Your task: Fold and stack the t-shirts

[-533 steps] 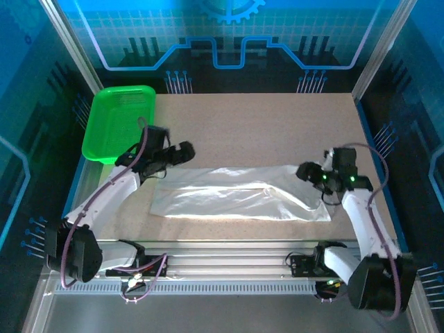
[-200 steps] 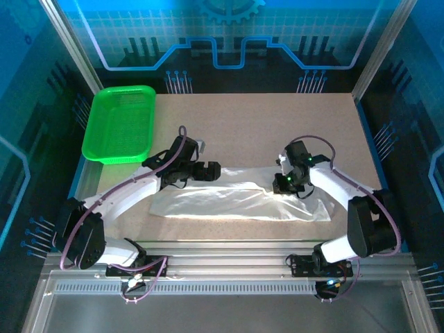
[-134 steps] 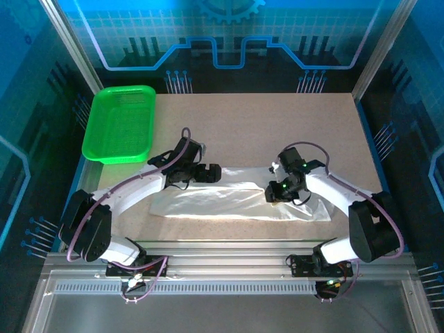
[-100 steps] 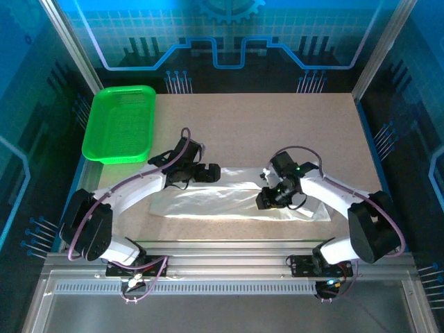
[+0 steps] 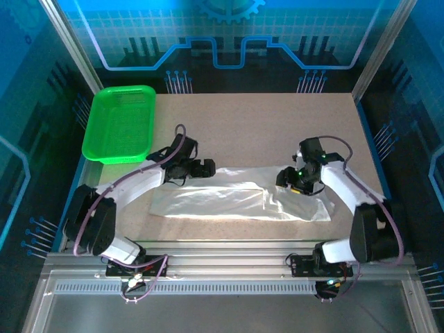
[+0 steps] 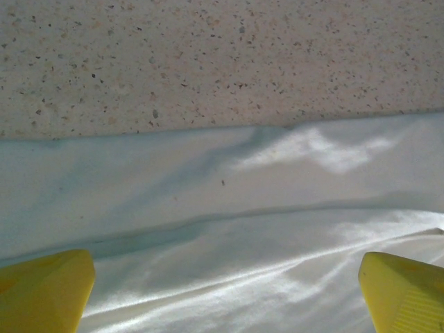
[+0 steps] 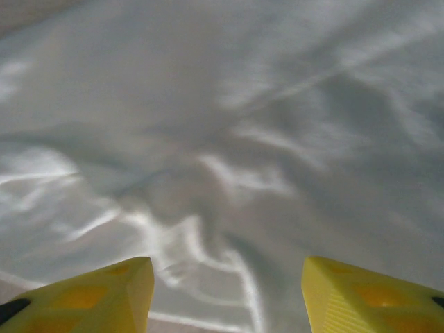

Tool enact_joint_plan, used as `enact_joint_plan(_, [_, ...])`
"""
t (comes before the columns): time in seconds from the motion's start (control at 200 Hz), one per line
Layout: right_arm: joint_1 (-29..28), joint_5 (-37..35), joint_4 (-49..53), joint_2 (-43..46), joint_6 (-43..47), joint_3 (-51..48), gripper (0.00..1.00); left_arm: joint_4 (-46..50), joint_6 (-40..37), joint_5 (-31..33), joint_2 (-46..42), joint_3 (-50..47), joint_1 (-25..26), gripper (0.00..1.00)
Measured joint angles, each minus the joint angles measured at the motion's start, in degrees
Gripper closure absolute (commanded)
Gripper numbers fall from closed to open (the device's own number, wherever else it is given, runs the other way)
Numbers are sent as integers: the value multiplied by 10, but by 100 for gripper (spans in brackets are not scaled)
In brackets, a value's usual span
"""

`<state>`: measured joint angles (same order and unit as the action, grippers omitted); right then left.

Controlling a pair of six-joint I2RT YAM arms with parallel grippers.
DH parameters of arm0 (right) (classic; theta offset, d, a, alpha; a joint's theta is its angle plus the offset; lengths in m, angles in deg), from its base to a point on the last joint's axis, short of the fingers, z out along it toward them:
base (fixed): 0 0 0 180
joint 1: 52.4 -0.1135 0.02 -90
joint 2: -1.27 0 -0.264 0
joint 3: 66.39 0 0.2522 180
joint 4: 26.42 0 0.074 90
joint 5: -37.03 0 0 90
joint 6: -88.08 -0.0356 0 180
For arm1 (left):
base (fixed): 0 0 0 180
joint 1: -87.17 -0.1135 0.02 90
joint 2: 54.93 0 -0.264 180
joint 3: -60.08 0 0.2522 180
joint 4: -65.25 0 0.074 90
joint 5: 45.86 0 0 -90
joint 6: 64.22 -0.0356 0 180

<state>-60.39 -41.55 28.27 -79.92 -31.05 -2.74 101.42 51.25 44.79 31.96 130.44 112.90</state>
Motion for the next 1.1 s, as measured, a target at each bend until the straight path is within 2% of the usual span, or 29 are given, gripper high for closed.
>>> enact_joint_plan(0.145, [17,-40,-30,-64,-48,-38,41,28,8,10,79,61,-2,1])
enact_joint_plan(0.215, [18,-51,-35,-68,-68,-38,41,38,19,18,108,76,-7,3])
enact_joint_plan(0.275, [18,-60,-38,-70,-83,-37,47,52,30,27,128,82,-16,5])
enact_joint_plan(0.335, [18,-70,-36,-75,-99,-33,45,68,41,37,148,85,-28,8])
enact_joint_plan(0.42, [17,-83,-28,-89,-118,-16,41,86,51,51,168,85,-42,11])
enact_joint_plan(0.61, [15,-130,-10,-158,-138,65,40,100,57,77,174,70,-47,13])
enact_joint_plan(0.77, [12,-148,32,-258,-149,191,41,97,58,78,172,66,-48,13])
enact_joint_plan(0.905, [9,-154,71,-358,-150,339,41,99,63,72,161,56,-50,13])
enact_joint_plan(0.98, [6,-151,98,-422,-150,443,41,100,74,59,148,43,-53,13])
enact_joint_plan(1.101, [3,-133,146,-558,-148,672,41,99,93,26,120,12,-53,14])
